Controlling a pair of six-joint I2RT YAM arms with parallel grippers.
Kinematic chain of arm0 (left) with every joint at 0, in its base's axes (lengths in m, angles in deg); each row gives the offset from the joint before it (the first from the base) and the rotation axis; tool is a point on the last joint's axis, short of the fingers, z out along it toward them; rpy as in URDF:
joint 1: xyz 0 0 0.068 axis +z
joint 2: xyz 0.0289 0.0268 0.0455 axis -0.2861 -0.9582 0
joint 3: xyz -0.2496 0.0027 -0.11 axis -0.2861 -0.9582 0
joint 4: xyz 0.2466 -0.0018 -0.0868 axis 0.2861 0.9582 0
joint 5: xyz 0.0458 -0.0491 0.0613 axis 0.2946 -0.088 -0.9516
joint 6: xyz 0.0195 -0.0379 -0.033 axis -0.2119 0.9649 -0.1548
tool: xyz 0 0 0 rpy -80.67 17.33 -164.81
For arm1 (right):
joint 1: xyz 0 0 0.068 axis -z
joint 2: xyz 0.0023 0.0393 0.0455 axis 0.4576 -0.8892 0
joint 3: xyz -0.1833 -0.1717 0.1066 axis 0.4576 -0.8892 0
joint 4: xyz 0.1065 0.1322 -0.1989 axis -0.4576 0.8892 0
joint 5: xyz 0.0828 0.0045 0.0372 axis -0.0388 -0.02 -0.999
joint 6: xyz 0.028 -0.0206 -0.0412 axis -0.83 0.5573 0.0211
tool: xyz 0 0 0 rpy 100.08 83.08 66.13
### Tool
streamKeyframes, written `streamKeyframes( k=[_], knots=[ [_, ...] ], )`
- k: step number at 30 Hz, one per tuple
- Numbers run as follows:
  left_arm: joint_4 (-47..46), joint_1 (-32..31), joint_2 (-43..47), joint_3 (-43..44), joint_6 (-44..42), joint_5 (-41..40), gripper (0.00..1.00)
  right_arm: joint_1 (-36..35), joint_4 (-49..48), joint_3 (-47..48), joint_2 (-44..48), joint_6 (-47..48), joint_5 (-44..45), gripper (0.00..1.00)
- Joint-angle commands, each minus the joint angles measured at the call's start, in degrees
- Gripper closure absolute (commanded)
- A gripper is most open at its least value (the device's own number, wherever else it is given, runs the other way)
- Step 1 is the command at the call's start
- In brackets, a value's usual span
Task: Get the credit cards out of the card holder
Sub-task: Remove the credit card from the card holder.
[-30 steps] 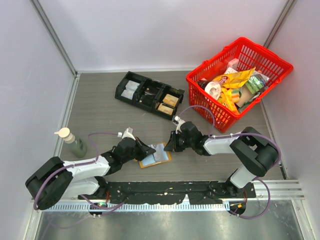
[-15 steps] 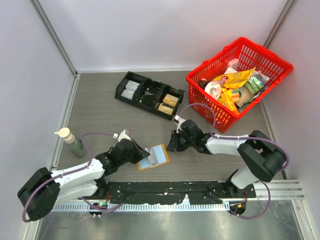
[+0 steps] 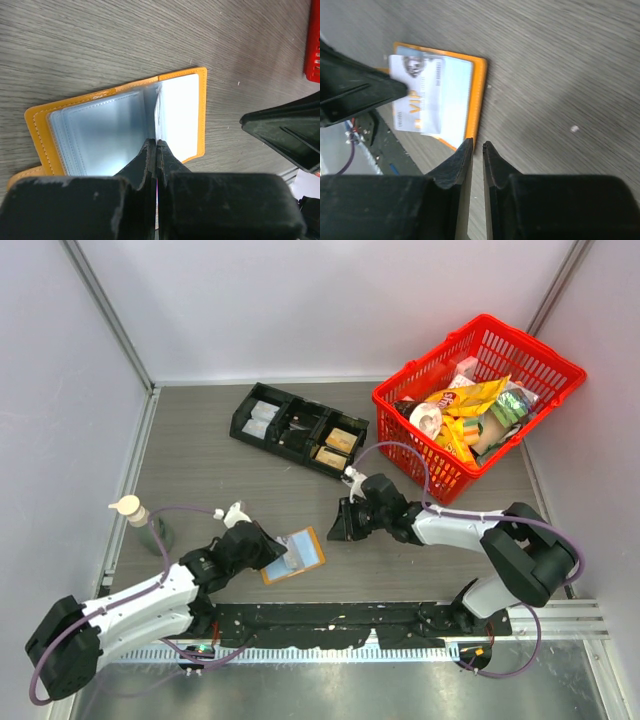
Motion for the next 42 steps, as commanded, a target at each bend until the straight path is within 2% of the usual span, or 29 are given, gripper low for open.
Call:
streamKeyframes(
  k=[1, 6, 14, 28, 33, 37, 40, 42],
  knots=[
    [-3.4, 0.3, -3.9, 2.5, -2.1, 0.3, 1.0, -0.7, -5.3, 4.6, 0.1, 0.6, -7.5, 0.81],
    [-6.7, 0.3, -7.3, 3.0, -2.4, 1.9, 1.0, -3.9, -11.8, 7.4, -6.7, -2.3, -10.2, 0.8],
    [-7.7, 0.3, -9.4, 3.7, -2.6, 2.5, 1.0, -4.0, -19.7, 5.2, -15.7, -6.8, -11.7, 0.81],
    [7.7, 1.4, 5.0, 3.9, -4.4, -2.8, 1.0, 0.1, -17.3, -1.5, -16.7, -7.3, -8.7, 0.81],
    [9.1, 1.8, 7.9, 6.0, -10.5, -2.1, 1.0, 0.9, -13.0, -0.2, -12.8, -5.4, -8.7, 0.81],
    [7.7, 1.8, 7.9, 9.5, -17.4, 1.0, 1.0, 0.9, -8.1, 1.5, -5.8, 0.3, -9.4, 0.8],
    [5.9, 1.8, 7.2, 12.1, -22.4, 4.0, 1.0, 0.9, -0.7, 3.8, 2.8, 5.6, -9.2, 0.73],
    [4.8, 1.8, 6.7, 14.2, -26.0, 6.7, 1.0, 1.0, 3.8, 5.6, 8.1, 10.6, -8.7, 0.64]
  ],
)
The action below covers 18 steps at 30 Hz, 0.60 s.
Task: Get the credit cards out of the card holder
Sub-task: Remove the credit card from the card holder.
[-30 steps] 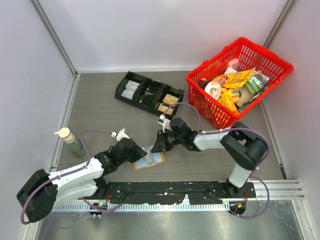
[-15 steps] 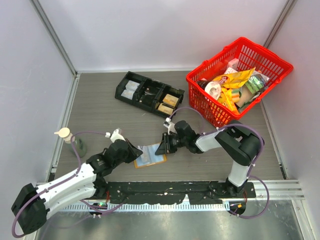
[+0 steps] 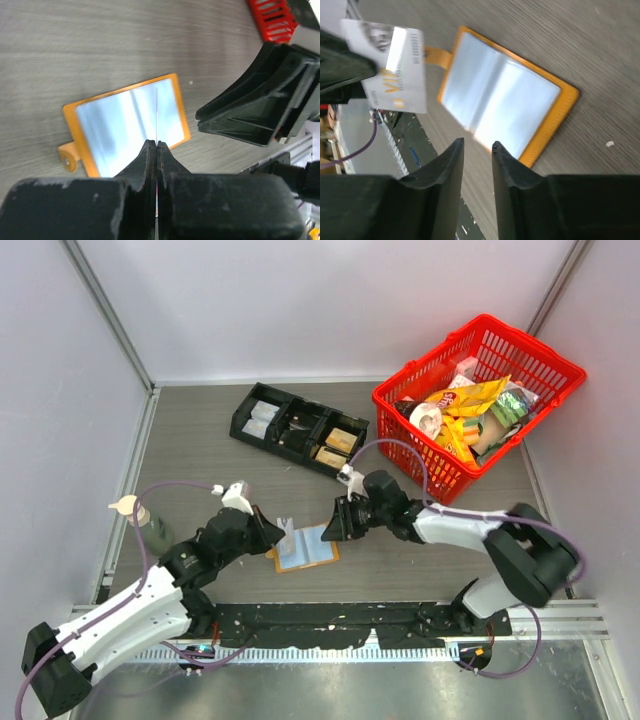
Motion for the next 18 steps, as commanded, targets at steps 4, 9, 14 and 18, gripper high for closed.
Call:
streamKeyframes(
  k=[4, 9, 14, 18],
  knots=[
    [-3.4, 0.3, -2.8, 9.7, -20.2, 11.8, 1.0, 0.0, 18.6, 9.8, 18.5, 19.7, 0.1, 0.41],
    [0.2, 0.3, -5.7, 17.5, -34.4, 23.0, 1.0, 0.1, 27.6, 17.3, 23.8, 29.3, -3.7, 0.27],
    [6.8, 0.3, -10.4, 26.2, -45.2, 32.7, 1.0, 0.0, 34.3, 23.5, 25.0, 37.2, -9.8, 0.27],
    [11.1, 0.3, -15.1, 32.6, -50.4, 40.4, 1.0, 0.0, 36.1, 25.7, 24.4, 41.6, -11.7, 0.27]
  ],
)
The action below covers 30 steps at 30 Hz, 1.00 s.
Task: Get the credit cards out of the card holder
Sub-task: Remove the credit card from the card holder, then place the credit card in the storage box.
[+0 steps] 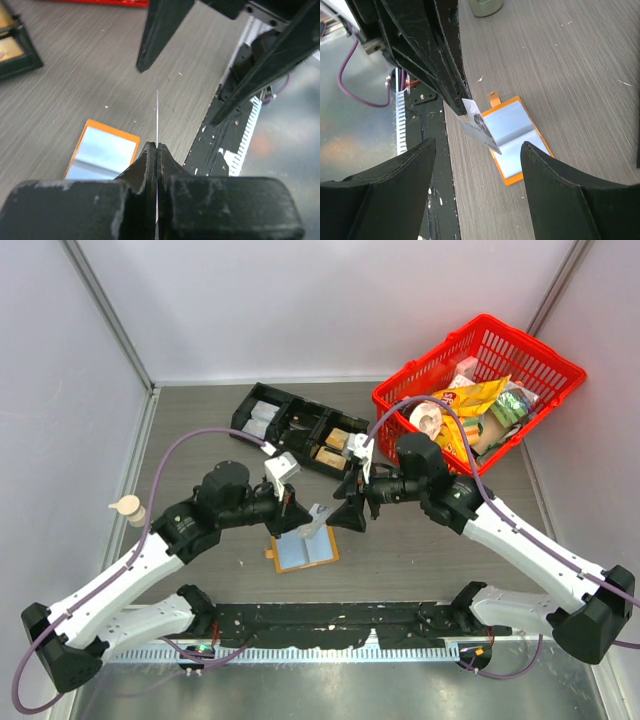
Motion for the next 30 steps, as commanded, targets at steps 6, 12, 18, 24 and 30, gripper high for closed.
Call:
streamKeyframes(
  k=[6, 12, 18, 24, 30],
  knots=[
    [10.5, 0.3, -7.9, 11.6, -14.2, 17.1, 1.0, 0.1, 8.1, 6.8, -2.8, 10.9, -10.0, 0.34],
    [13.6, 0.3, -11.0, 14.8, -17.7, 19.2, 1.0, 0.0, 8.8, 8.0, -5.5, 11.8, -13.8, 0.46],
    [15.8, 0.3, -12.7, 16.9, -19.4, 19.5, 1.0, 0.0, 8.9, 8.5, -6.7, 12.0, -15.7, 0.79],
    [12.9, 0.3, -11.3, 16.4, -14.8, 8.1, 0.7, 0.1, 7.8, 8.1, -6.3, 9.7, -12.7, 0.99],
    [-9.4, 2.2, -2.3, 5.1, -0.6, -9.2, 0.22, 3.2, -6.6, 2.5, -4.3, -4.5, -3.7, 0.99]
  ],
)
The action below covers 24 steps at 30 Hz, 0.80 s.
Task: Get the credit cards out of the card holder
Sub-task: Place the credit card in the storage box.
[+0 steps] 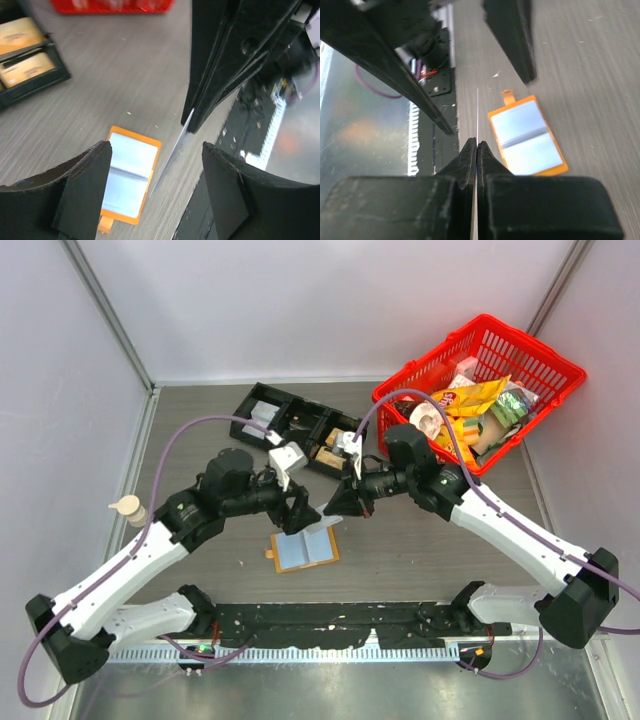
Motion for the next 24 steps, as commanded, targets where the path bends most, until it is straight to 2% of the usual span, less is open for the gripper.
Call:
streamKeyframes(
  k=[1, 4, 10, 13, 15, 24],
  knots=[
    [-19.4, 1.5, 7.3, -7.5, 12.8, -15.6, 0.18, 3.5, -15.1, -4.4, 3.0, -13.3, 6.6, 0.99],
    [-28.5, 1.6, 10.1, -12.8, 19.8, -20.5, 0.09, 4.8, -26.7, -8.7, 4.9, -23.4, 12.9, 0.99],
    [-44.9, 1.5, 13.2, -24.1, 35.6, -31.6, 0.03, 5.6, -45.0, -17.3, 8.6, -40.2, 22.1, 0.99],
    [-53.0, 1.6, 13.5, -29.4, 44.0, -34.7, 0.02, 5.6, -52.9, -21.9, 10.1, -46.1, 25.4, 0.99],
    [-57.4, 1.5, 12.7, -31.4, 47.8, -35.0, 0.01, 5.7, -58.9, -24.8, 10.6, -49.9, 28.0, 0.99],
    [-70.5, 1.6, 10.7, -36.0, 57.3, -33.2, 0.08, 5.7, -70.7, -32.1, 10.3, -61.8, 31.1, 0.99]
  ],
)
